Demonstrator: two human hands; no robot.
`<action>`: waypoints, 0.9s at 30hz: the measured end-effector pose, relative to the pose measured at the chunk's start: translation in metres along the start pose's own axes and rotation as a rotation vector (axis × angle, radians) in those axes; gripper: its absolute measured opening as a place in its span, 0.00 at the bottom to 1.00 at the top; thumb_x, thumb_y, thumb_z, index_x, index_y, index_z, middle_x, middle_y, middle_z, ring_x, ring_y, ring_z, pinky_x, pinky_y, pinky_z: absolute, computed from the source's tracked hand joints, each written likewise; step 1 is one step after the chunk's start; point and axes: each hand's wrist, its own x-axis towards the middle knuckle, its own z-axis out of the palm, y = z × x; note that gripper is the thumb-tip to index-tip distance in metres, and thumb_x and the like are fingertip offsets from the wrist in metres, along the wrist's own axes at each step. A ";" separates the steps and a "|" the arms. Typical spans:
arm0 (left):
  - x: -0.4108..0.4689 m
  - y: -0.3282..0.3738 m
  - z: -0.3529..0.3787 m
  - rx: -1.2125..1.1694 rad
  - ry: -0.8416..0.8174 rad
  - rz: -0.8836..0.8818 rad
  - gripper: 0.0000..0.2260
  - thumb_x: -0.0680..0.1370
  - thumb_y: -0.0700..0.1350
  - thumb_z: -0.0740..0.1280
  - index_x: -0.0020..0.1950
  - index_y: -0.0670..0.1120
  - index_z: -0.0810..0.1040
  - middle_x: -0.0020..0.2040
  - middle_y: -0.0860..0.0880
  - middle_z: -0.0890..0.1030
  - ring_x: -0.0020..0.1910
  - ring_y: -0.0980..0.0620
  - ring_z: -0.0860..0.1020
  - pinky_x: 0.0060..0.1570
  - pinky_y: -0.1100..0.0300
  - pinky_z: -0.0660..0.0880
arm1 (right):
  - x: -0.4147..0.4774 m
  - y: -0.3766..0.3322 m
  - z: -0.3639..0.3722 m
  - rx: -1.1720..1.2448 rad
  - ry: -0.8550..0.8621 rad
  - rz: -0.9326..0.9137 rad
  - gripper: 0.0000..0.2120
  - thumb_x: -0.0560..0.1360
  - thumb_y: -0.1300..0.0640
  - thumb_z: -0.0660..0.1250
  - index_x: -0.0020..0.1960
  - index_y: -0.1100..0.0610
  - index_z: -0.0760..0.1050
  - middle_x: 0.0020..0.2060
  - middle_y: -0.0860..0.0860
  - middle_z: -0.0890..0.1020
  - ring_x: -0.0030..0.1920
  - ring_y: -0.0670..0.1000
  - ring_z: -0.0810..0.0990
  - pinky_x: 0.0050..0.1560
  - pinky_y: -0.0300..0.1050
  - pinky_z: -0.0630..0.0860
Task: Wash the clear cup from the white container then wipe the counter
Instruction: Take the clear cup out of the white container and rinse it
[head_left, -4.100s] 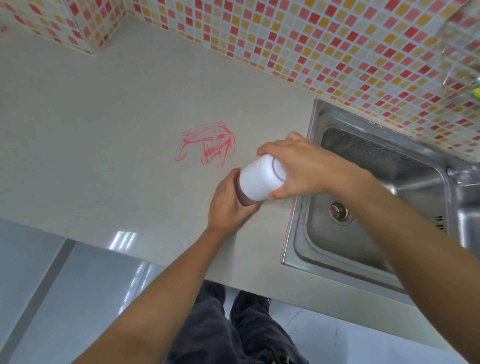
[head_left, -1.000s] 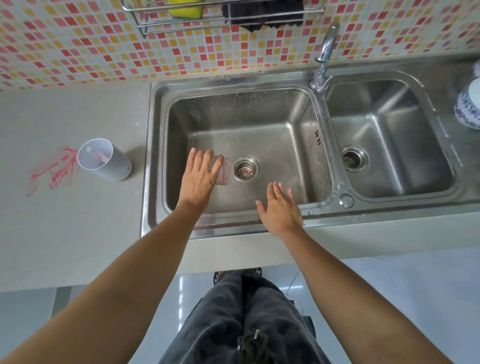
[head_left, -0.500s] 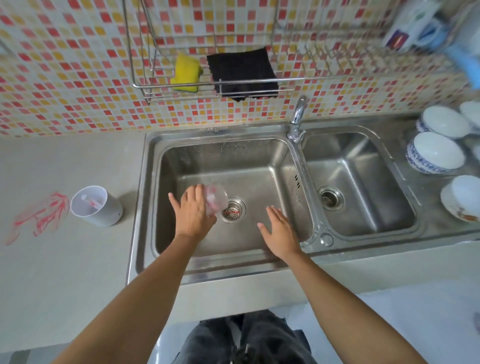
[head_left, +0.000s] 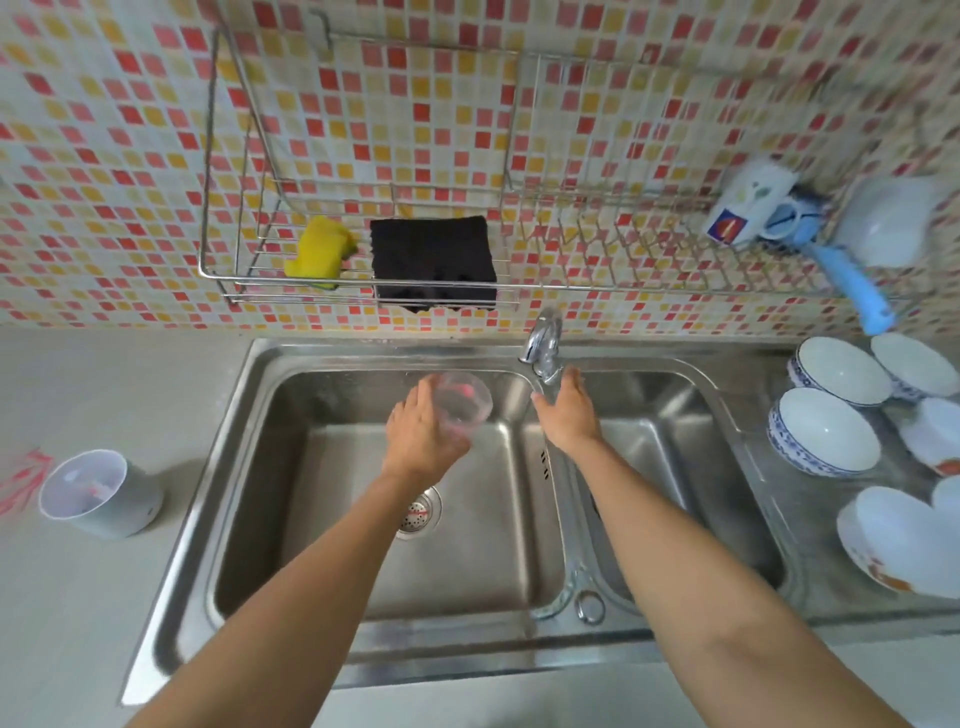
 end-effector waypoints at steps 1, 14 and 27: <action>0.003 0.003 0.002 -0.030 -0.018 -0.007 0.36 0.65 0.44 0.76 0.70 0.46 0.65 0.62 0.46 0.74 0.60 0.43 0.74 0.59 0.53 0.71 | 0.008 -0.001 0.000 0.001 -0.019 0.011 0.38 0.79 0.50 0.63 0.78 0.60 0.44 0.78 0.56 0.49 0.77 0.57 0.52 0.75 0.50 0.52; 0.030 0.014 0.027 -0.108 -0.094 0.003 0.42 0.60 0.48 0.82 0.68 0.46 0.66 0.62 0.49 0.76 0.59 0.46 0.72 0.52 0.64 0.61 | 0.049 0.009 0.028 -0.270 -0.223 -0.268 0.27 0.72 0.66 0.63 0.70 0.56 0.65 0.69 0.51 0.67 0.69 0.58 0.66 0.70 0.51 0.64; 0.031 0.024 0.048 -0.237 -0.092 0.001 0.37 0.60 0.49 0.82 0.64 0.52 0.68 0.58 0.57 0.73 0.58 0.51 0.71 0.53 0.62 0.66 | 0.056 0.016 0.011 -0.353 -0.284 -0.353 0.34 0.74 0.70 0.58 0.77 0.54 0.54 0.76 0.50 0.56 0.77 0.54 0.51 0.74 0.50 0.49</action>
